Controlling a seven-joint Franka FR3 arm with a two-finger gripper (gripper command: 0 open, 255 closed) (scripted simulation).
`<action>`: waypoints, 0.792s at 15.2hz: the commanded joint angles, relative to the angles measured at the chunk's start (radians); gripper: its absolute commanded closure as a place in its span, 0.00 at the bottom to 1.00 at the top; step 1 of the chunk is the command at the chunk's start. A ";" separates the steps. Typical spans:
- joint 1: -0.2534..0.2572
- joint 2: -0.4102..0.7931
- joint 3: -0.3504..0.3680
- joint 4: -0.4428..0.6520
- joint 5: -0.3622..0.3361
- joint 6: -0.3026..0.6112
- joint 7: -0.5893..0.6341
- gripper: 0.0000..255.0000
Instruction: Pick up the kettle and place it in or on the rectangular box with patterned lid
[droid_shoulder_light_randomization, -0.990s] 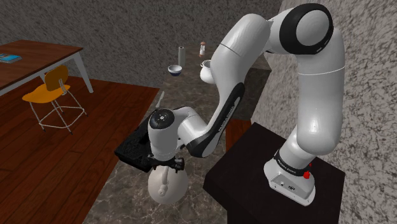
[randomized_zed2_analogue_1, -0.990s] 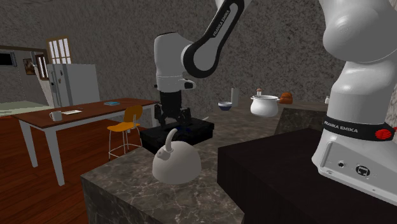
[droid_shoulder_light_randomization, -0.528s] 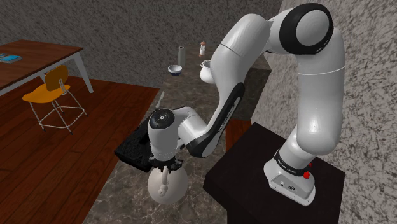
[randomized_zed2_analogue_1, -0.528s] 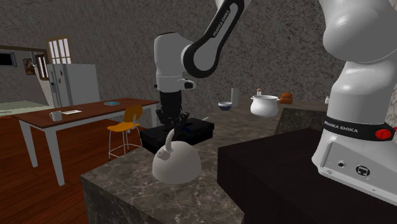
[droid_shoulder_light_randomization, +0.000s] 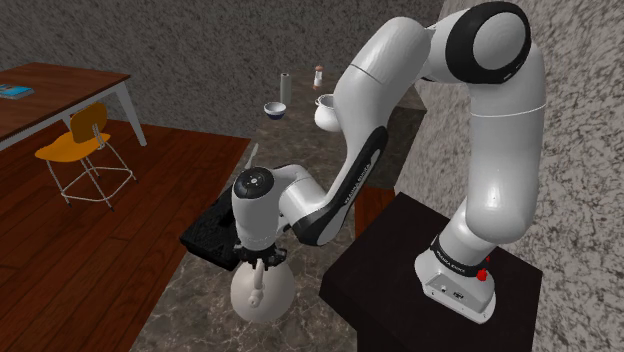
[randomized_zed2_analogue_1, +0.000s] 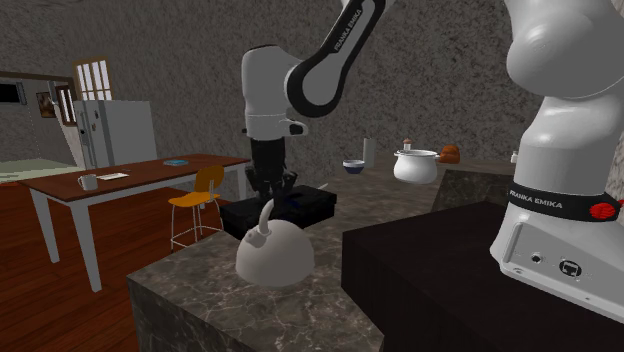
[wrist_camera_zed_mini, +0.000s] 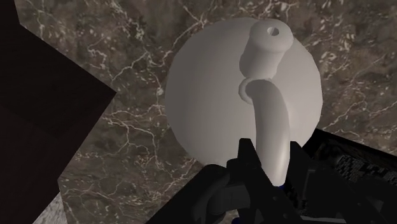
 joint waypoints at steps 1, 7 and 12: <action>-0.021 -0.026 0.026 -0.007 0.031 -0.012 -0.023 1.00; -0.081 -0.102 0.102 -0.018 0.130 -0.052 -0.094 1.00; -0.132 -0.168 0.165 -0.020 0.218 -0.088 -0.157 1.00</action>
